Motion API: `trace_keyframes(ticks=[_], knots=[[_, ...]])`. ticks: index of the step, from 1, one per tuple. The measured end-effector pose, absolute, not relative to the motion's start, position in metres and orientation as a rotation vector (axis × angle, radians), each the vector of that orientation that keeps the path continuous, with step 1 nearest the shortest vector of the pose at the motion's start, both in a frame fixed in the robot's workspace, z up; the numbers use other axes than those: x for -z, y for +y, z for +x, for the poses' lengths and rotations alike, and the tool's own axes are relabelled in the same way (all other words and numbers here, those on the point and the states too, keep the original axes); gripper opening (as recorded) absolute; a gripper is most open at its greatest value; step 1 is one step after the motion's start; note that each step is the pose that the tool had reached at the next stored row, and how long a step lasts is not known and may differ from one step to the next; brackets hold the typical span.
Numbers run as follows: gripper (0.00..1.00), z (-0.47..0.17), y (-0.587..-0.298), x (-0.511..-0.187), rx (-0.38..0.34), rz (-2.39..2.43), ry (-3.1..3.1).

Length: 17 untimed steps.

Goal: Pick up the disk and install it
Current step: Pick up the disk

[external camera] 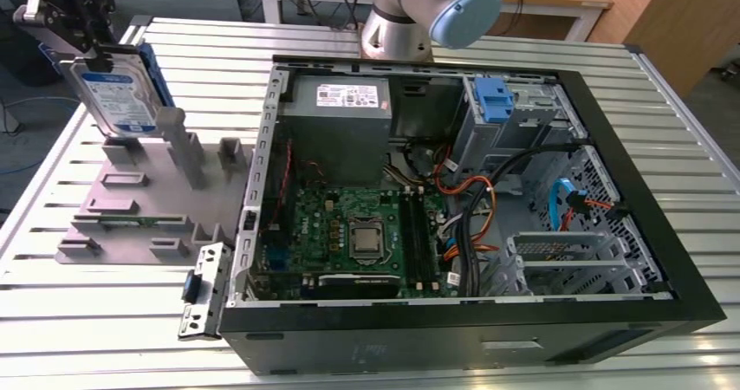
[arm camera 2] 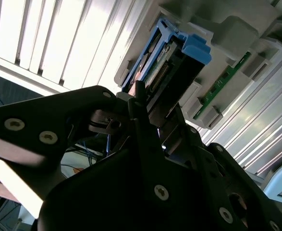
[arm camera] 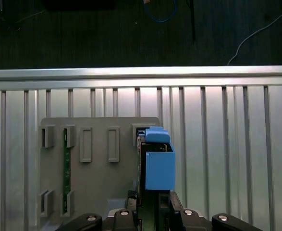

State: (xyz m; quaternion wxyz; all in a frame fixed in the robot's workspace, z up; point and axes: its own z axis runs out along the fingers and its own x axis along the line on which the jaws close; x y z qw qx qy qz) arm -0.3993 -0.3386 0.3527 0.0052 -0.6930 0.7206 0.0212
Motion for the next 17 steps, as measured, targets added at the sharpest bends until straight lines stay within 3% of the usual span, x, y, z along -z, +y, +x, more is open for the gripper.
trace_keyframes(ticks=[17], knots=[[0.35,-0.3993,-0.3386,-0.3609,-0.067,-2.17,2.257]])
